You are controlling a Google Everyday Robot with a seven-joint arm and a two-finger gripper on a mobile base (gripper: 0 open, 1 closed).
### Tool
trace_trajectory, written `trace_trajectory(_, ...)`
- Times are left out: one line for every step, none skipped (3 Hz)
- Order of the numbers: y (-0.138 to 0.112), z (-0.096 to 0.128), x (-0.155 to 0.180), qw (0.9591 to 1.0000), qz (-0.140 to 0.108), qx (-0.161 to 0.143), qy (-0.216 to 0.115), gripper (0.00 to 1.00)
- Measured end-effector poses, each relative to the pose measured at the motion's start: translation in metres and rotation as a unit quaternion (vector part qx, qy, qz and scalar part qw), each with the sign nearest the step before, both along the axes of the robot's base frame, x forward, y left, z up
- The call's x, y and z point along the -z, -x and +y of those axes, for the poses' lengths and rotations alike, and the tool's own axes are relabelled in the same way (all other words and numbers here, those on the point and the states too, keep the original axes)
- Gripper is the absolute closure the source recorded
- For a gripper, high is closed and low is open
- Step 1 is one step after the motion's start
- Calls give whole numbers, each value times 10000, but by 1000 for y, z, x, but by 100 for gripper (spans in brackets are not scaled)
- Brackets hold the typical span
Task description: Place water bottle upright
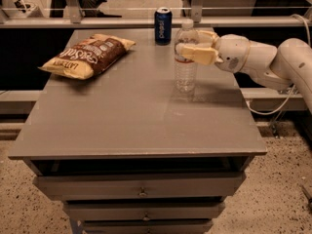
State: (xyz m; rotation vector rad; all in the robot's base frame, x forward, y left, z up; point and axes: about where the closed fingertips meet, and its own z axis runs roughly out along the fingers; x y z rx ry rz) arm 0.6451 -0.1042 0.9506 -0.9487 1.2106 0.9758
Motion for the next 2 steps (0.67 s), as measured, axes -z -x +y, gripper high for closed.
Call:
trace_trajectory(0,0,0,10000,0,1,0,100)
trace_trajectory(0,0,-1,10000,0,1,0,83)
